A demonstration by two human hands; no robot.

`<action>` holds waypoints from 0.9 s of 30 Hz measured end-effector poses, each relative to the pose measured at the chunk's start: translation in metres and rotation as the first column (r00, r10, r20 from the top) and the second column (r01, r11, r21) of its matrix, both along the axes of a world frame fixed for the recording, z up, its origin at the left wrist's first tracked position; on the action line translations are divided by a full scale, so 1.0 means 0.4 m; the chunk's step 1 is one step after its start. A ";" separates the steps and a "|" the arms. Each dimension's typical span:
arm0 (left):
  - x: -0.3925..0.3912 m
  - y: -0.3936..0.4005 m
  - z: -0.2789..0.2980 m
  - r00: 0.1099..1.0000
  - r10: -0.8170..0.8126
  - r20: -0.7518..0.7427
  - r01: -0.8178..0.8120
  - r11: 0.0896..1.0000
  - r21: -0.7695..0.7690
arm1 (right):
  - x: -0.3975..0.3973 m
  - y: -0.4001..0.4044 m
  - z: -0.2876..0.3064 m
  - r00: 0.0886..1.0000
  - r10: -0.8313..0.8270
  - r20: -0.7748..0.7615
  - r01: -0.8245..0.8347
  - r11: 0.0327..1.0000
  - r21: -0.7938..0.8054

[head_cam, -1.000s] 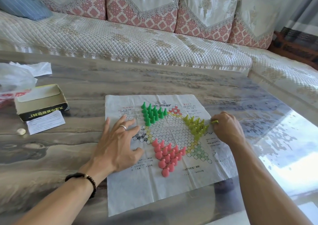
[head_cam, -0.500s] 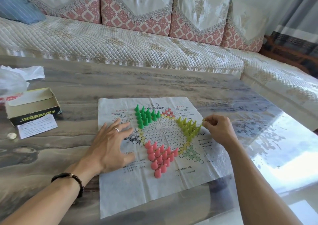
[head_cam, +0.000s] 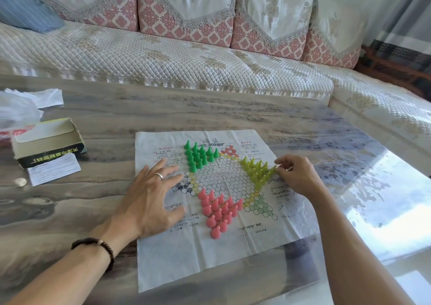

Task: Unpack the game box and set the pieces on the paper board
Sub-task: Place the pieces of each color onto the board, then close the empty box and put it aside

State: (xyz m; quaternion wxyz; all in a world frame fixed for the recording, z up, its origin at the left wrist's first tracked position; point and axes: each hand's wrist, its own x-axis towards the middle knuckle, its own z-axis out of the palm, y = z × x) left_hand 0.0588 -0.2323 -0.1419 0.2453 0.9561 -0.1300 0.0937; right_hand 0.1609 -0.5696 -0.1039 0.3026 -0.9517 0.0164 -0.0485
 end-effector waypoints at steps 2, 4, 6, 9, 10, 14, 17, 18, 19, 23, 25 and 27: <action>0.000 0.000 0.001 1.000 0.019 0.011 -0.019 1.000 -0.006 | -0.008 -0.001 0.011 1.000 -0.019 0.012 0.019 1.000 -0.011; -0.001 -0.001 0.002 0.999 0.039 0.013 -0.039 0.999 0.002 | -0.016 0.009 0.026 0.996 -0.030 0.079 0.038 0.995 -0.092; -0.003 -0.006 0.004 0.998 0.062 0.013 -0.062 0.998 0.028 | -0.028 0.034 0.044 0.990 0.003 0.138 0.024 0.981 -0.194; -0.016 -0.001 0.014 0.994 0.106 0.014 -0.107 0.992 0.065 | -0.052 0.091 0.069 0.975 0.134 0.178 -0.062 0.930 -0.362; -0.023 0.006 0.018 0.993 0.117 0.022 -0.119 0.989 0.092 | -0.062 0.115 0.079 0.965 0.182 0.190 -0.093 0.910 -0.405; -0.063 0.055 0.042 0.984 0.173 0.037 -0.177 0.974 0.140 | -0.111 0.228 0.114 0.899 0.361 0.248 -0.197 0.838 -0.509; -0.113 0.101 0.061 0.978 0.205 0.047 -0.210 0.967 0.143 | -0.149 0.319 0.134 0.841 0.460 0.285 -0.261 0.807 -0.530; -0.132 0.118 0.068 0.976 0.211 0.053 -0.216 0.966 0.145 | -0.159 0.350 0.138 0.822 0.491 0.288 -0.284 0.792 -0.541; -0.150 0.135 0.073 0.974 0.217 0.056 -0.223 0.965 0.139 | -0.168 0.381 0.141 0.804 0.522 0.285 -0.306 0.774 -0.554; -0.219 0.213 0.072 0.957 0.283 0.064 -0.289 0.947 0.137 | -0.201 0.504 0.136 0.735 0.617 0.281 -0.376 0.716 -0.588; -0.248 0.263 0.060 0.940 0.325 0.102 -0.339 0.923 0.185 | -0.219 0.568 0.129 0.714 0.646 0.270 -0.408 0.697 -0.589; -0.265 0.315 0.053 0.915 0.367 0.170 -0.399 0.887 0.232 | -0.232 0.634 0.115 0.706 0.669 0.232 -0.451 0.678 -0.580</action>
